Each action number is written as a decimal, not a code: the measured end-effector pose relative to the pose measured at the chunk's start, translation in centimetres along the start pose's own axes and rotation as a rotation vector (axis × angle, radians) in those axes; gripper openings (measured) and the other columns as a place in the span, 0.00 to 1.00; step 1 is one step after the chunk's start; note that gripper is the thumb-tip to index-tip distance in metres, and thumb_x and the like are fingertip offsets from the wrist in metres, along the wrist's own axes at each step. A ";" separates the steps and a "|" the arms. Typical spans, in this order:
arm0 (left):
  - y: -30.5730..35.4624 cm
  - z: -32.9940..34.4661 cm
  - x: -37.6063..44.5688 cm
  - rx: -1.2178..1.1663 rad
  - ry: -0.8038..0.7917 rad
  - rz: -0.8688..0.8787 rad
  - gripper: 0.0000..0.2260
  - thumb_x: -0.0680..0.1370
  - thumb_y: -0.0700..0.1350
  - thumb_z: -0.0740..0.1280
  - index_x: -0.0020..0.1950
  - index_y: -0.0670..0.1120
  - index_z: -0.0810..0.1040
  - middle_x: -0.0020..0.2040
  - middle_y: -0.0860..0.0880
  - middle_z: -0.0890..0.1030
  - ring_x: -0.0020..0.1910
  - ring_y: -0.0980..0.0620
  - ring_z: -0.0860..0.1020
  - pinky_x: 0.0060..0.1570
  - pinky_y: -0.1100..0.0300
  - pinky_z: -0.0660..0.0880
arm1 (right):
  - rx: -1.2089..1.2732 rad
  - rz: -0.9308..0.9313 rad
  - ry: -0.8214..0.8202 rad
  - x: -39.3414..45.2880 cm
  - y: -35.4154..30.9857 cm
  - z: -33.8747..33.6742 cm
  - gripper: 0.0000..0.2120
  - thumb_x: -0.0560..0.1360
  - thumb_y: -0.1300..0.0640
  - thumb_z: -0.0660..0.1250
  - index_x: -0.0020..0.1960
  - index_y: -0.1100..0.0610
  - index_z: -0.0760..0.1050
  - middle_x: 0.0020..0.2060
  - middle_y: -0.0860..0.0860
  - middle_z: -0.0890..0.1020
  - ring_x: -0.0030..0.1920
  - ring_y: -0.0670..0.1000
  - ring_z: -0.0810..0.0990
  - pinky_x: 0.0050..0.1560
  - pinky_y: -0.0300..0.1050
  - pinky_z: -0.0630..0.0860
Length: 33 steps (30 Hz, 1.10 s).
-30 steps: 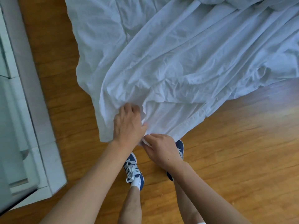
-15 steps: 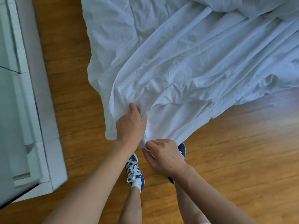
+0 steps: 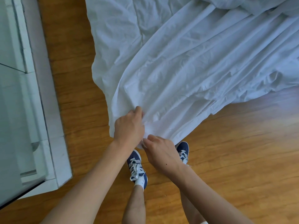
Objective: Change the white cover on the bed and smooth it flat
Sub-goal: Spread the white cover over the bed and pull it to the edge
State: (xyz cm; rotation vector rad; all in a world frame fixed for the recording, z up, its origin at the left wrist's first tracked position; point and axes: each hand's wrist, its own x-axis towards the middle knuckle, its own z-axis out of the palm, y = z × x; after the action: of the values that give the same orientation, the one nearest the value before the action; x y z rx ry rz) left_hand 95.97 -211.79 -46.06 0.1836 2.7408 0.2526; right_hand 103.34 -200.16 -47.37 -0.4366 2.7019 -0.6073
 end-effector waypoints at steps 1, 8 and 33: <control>-0.5 -0.2 0.1 -0.013 0.017 -0.003 0.08 0.75 0.40 0.68 0.50 0.45 0.70 0.42 0.47 0.79 0.37 0.42 0.79 0.33 0.58 0.64 | 0.049 0.020 0.059 -0.1 0.1 -0.2 0.14 0.71 0.59 0.72 0.33 0.55 0.68 0.25 0.47 0.66 0.22 0.49 0.65 0.21 0.38 0.55; -1.6 -1.8 1.0 0.010 0.030 0.007 0.08 0.77 0.35 0.62 0.55 0.43 0.72 0.41 0.44 0.80 0.39 0.40 0.79 0.32 0.55 0.63 | 0.101 -0.055 0.177 0.4 0.1 -1.2 0.15 0.80 0.53 0.57 0.35 0.54 0.64 0.22 0.45 0.62 0.20 0.48 0.58 0.21 0.37 0.56; -4.7 -2.5 5.5 0.220 0.121 -0.015 0.06 0.77 0.34 0.60 0.53 0.41 0.70 0.35 0.45 0.75 0.30 0.45 0.72 0.30 0.55 0.61 | 0.042 -0.400 0.064 -4.4 4.2 0.3 0.04 0.74 0.61 0.68 0.40 0.56 0.78 0.27 0.48 0.72 0.25 0.47 0.67 0.23 0.42 0.67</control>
State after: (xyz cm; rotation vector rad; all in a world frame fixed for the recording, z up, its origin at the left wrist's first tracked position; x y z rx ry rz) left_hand 89.50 -215.85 -46.70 0.2127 2.8861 -0.0445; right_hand 106.43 -195.01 -48.44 -0.9738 2.6699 -0.7918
